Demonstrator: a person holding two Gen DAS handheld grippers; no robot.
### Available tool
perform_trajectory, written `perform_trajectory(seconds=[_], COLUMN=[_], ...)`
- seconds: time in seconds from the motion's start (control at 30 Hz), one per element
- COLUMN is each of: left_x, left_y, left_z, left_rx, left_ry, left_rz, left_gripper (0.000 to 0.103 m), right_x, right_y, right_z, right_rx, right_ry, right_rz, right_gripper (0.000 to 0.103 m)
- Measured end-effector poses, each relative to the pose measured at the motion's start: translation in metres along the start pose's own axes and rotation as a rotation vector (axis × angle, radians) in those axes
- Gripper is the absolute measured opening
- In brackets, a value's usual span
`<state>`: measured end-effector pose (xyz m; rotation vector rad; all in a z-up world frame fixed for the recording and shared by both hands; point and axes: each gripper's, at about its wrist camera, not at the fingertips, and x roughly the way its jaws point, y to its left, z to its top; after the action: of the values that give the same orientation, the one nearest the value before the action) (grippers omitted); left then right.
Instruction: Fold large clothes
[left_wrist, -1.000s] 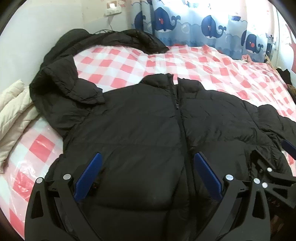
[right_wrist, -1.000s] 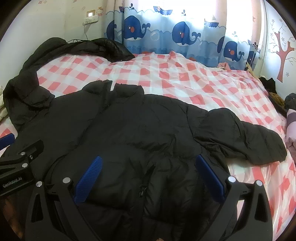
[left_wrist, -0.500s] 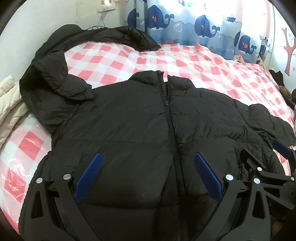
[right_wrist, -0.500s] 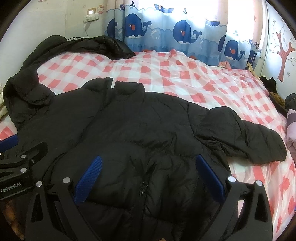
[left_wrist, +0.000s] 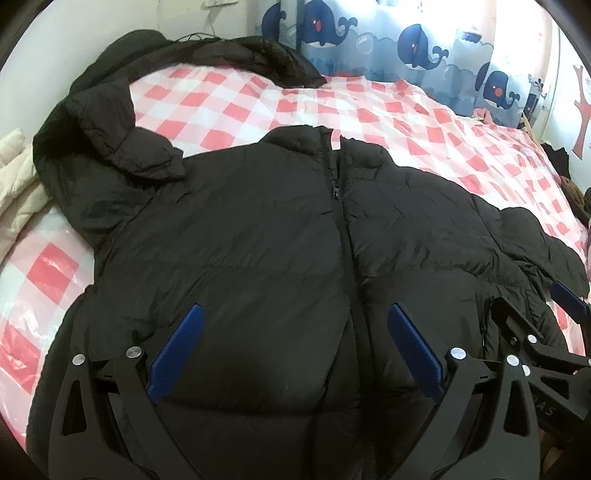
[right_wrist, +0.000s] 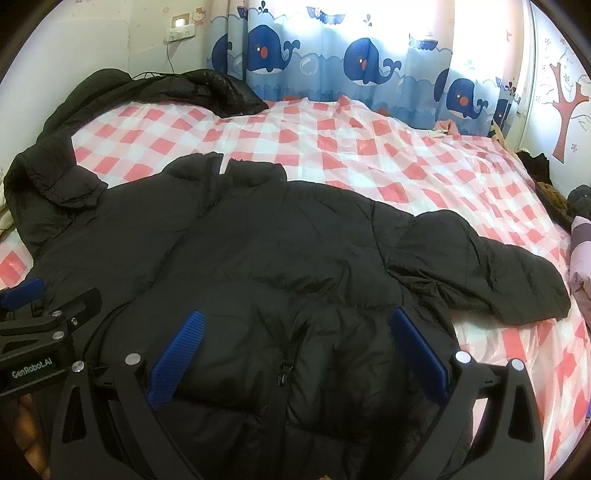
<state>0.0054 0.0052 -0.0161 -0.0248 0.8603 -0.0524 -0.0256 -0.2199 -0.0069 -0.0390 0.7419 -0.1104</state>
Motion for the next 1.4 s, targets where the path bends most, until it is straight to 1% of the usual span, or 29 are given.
perform_trajectory(seconds=[0.23,0.53,0.87,1.4], left_x=[0.0027,0.0015,-0.0013,-0.0039], left_y=[0.0029,-0.0002,-0.0060,-0.0042], left_z=[0.0000,-0.0005,-0.0017,-0.0004], left_rx=[-0.013,0.008,0.041,0.048], left_ry=[0.009,0.000,-0.012,-0.018], left_rz=[0.008,0.022,0.054,0.062], left_gripper=[0.096,0.096,0.096,0.096], right_x=[-0.0014,0.0012,0.0015,0.0010], right_y=[-0.0019,-0.0008,0.0001,0.0004], right_z=[-0.0006,0.0021,0.0031,0.0034], right_rx=[0.009,0.023,0.024,0.020], right_ry=[0.006,0.025,0.025,0.025], right_rz=[0.009,0.029,0.030,0.031], right_gripper=[0.097,0.097,0.098,0.097])
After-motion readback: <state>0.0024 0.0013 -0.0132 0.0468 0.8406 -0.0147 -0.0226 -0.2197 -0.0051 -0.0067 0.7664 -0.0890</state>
